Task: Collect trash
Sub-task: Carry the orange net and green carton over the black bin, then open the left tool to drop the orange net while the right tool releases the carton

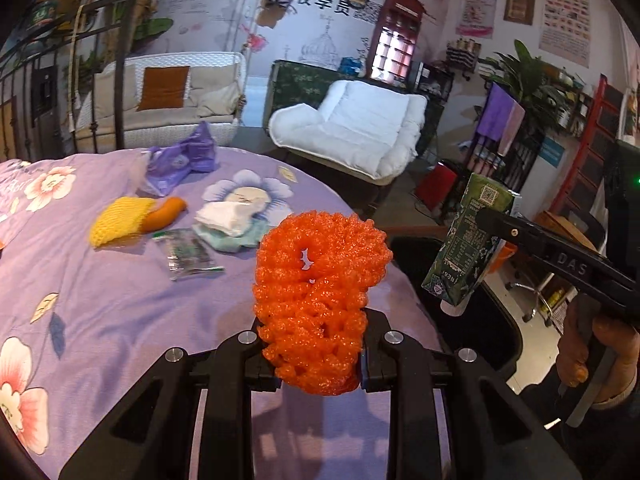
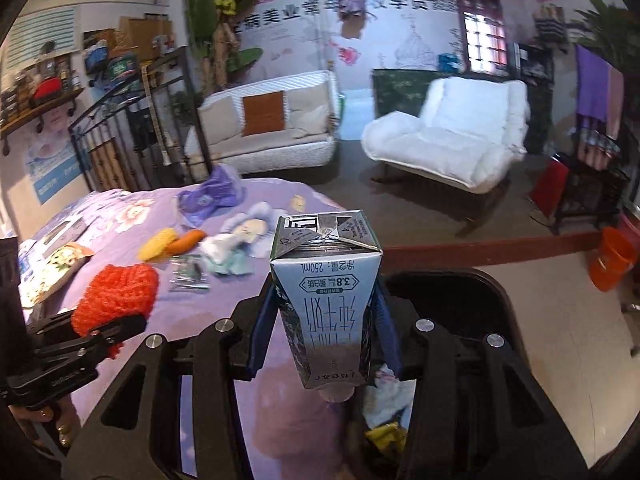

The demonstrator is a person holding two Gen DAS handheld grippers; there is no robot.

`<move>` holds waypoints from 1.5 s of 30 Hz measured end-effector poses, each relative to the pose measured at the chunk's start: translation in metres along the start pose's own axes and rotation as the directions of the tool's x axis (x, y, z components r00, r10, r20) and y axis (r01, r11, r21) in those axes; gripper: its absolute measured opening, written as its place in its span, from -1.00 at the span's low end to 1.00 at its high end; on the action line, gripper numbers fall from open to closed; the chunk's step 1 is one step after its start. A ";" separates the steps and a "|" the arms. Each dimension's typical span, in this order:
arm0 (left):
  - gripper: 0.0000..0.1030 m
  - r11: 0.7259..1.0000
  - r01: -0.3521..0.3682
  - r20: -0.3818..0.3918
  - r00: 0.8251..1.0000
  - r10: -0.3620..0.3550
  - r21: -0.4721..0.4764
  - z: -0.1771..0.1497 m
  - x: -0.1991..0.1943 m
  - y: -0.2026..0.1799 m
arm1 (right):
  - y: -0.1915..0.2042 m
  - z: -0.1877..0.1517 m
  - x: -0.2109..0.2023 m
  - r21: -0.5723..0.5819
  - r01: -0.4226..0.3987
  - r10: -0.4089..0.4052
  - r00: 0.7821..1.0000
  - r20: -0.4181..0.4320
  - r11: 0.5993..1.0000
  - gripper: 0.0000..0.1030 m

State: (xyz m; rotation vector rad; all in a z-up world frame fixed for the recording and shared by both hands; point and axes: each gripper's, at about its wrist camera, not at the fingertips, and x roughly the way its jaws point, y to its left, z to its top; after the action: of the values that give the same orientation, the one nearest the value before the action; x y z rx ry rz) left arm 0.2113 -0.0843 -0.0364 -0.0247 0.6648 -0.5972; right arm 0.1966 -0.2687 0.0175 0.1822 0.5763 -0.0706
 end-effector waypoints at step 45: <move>-0.50 0.943 0.284 -0.295 0.928 -0.226 0.174 -0.009 0.114 -0.142 | -0.127 -0.093 -0.021 0.233 0.269 -0.232 0.957 -0.175 0.935 0.24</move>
State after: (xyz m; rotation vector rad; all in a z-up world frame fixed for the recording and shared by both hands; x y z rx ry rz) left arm 0.2046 -0.2610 -0.0791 0.1777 0.8677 -0.9349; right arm 0.1142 -0.3749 -0.0666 0.3654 0.7340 -0.3846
